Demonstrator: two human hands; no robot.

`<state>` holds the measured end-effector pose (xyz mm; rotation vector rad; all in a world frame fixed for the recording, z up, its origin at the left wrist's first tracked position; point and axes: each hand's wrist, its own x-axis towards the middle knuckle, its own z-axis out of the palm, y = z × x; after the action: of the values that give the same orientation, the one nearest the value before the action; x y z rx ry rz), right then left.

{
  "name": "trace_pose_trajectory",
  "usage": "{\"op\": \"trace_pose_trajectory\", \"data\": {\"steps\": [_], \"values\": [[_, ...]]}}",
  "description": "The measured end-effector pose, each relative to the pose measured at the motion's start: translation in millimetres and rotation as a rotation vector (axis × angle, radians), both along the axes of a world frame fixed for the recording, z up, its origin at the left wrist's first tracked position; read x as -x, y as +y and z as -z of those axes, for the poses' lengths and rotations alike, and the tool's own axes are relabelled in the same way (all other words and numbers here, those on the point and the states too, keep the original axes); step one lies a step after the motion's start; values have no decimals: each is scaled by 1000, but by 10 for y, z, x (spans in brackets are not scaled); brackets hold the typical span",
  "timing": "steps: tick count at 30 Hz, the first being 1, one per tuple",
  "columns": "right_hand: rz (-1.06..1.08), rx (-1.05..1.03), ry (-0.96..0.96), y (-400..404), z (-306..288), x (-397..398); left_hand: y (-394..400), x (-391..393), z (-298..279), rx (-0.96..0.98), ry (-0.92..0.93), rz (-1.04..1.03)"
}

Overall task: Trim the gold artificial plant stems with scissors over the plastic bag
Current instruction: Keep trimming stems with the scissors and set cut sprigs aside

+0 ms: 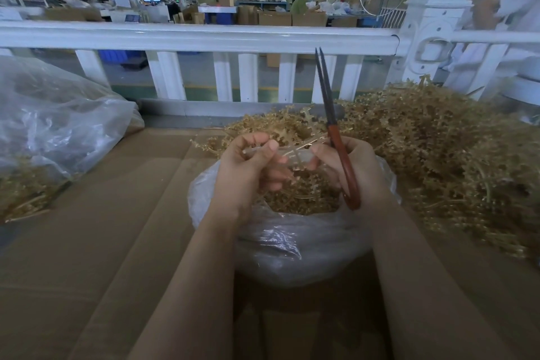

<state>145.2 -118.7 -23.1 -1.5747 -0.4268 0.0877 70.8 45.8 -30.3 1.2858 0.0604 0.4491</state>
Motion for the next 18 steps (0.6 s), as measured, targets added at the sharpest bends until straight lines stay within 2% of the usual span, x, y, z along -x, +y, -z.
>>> {"op": "trace_pose_trajectory", "data": {"steps": [3,6,18], "values": [[31,-32,7,-18,11,-8,29,5,-39,208,19,43],[45,-64,21,-33,20,-18,58,12,-47,308,26,114],[30,-101,-17,-53,55,-35,109,2,-41,296,-98,193]]}}
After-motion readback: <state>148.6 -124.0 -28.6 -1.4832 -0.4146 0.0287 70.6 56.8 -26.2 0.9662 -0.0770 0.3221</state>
